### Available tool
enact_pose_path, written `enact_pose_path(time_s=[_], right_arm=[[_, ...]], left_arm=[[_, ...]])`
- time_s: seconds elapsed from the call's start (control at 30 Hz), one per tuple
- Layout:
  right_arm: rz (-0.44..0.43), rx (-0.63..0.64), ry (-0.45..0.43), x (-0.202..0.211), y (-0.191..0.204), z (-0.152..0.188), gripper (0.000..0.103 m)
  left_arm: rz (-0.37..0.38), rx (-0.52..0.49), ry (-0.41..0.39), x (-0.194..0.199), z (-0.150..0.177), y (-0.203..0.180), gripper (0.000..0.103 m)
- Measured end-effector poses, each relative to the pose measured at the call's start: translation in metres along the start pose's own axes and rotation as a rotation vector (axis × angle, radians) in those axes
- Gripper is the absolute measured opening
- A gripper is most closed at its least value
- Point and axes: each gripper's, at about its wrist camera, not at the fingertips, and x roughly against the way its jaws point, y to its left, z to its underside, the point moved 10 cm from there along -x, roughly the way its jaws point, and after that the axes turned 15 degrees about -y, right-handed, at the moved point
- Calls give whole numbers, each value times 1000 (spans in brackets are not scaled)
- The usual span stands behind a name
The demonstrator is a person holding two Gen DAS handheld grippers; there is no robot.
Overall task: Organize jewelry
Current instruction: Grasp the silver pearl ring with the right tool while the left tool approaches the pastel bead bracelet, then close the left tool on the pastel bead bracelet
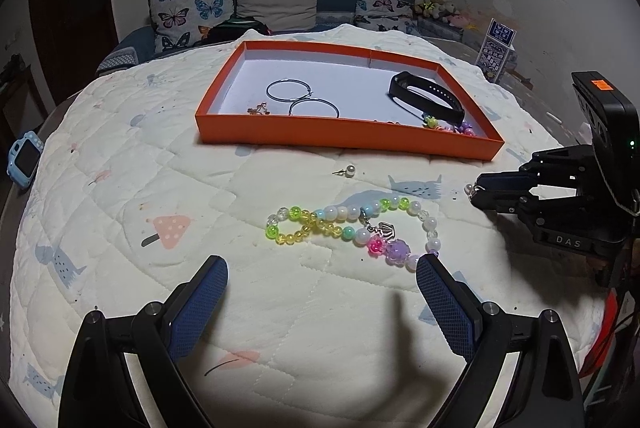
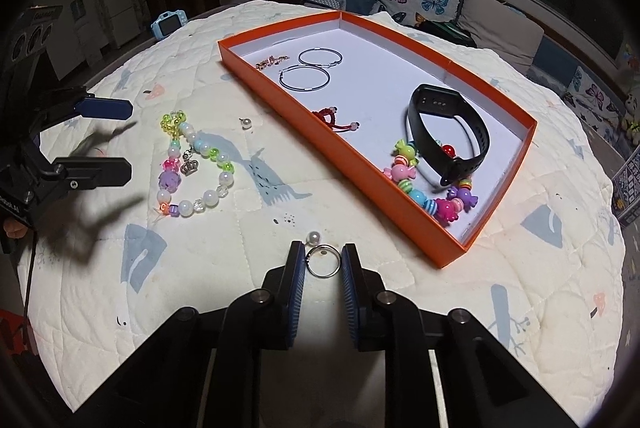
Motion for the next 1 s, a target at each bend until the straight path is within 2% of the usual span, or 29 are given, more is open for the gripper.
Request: enact_pose_path(time_s=[0.33,0.53,0.63,0.77,1.0], right_arm=[[-3,-92,-24,10,-3,-4,21],[-3,-128,-43,16,-6,-7,21],[-5,-137,-44,15,-6,-7,21],[-10,-144,-46,15,-5,-7,21],[-24,-163,-50,16,-3,-6,21]], left_arm=[[33,-22,3,-7,2,-10,100],[64,56,4,-14,-3,-5,79],[66,65,6,-15,-4,-7,68],[54,85,-3,-19,-10,-6,60],[61,-58,-20,-24,-30,-11,56]])
